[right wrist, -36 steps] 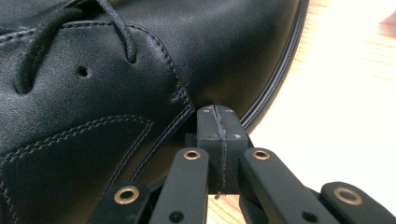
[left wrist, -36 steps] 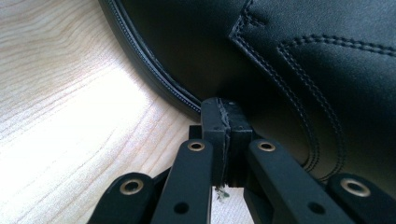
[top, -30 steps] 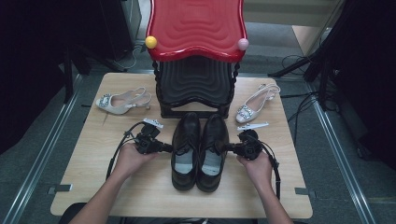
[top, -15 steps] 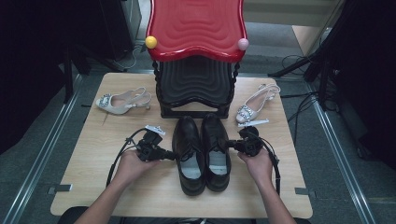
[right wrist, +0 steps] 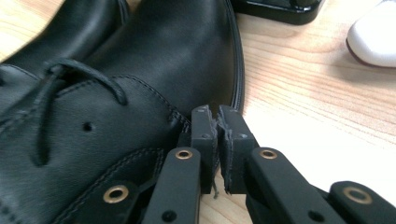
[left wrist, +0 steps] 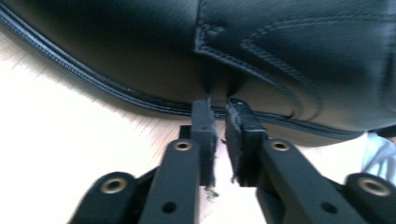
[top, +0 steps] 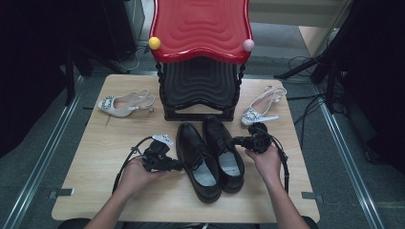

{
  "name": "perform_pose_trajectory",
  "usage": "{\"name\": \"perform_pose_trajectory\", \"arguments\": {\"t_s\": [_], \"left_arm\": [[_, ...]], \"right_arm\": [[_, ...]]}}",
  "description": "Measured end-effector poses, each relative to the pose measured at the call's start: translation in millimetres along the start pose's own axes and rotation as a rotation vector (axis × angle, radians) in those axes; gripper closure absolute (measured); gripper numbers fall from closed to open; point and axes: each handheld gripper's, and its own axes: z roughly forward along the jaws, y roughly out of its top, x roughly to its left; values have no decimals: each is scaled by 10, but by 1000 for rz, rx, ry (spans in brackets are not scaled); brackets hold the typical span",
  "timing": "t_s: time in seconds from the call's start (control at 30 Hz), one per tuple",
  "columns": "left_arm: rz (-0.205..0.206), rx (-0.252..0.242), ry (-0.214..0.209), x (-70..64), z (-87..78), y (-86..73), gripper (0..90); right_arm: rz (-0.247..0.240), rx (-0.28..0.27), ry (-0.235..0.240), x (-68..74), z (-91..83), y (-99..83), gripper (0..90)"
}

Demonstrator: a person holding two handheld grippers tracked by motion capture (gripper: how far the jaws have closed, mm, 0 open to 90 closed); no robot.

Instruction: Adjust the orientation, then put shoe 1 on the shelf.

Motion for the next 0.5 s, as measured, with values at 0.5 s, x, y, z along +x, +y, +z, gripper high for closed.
{"name": "perform_pose_trajectory", "arguments": {"t_s": [0.5], "left_arm": [[-12, -51, 17, 58, -269, 16, 564]], "right_arm": [[-14, -27, 36, 52, -244, 4, 779]]}}
